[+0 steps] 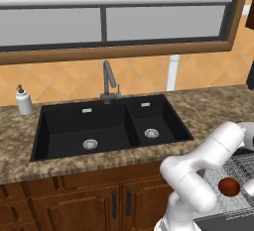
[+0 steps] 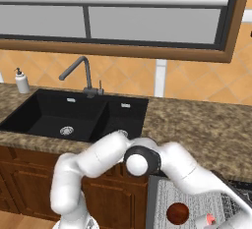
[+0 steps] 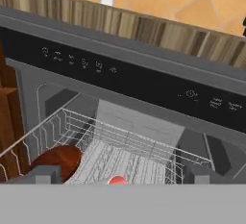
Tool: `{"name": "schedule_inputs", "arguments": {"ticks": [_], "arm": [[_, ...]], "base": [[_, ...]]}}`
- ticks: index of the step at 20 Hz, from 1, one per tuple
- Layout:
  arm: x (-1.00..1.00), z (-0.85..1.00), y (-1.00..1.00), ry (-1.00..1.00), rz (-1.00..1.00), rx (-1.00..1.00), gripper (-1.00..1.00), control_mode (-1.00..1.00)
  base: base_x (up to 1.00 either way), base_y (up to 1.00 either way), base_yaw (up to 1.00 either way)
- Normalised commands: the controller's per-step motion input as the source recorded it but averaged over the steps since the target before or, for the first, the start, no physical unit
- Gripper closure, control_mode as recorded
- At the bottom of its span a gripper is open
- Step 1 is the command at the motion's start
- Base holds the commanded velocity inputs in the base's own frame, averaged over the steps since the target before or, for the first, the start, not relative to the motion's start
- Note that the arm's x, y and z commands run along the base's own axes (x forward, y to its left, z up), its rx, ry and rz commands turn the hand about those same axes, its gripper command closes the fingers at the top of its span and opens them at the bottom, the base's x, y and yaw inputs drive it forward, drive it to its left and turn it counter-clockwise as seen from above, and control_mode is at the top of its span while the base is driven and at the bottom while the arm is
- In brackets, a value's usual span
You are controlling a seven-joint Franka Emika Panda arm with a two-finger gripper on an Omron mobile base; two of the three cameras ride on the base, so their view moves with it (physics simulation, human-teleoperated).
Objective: Pick up the cup and bowl from the counter, place them in the dishwasher, and close the dishwasher door.
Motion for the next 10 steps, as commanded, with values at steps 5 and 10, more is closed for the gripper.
{"name": "schedule_inputs", "arguments": {"ticks": [5, 10], "arm": [[-1.0, -0.11, 0.0, -0.43, 0.0, 0.1, -1.0, -1.0], [-0.97, -0.15, 0.12, -0.38, 0.0, 0.06, -1.0, -1.0]], "base": [[0.0, 0.0, 0.0], [0.0, 0.0, 0.0]]}}
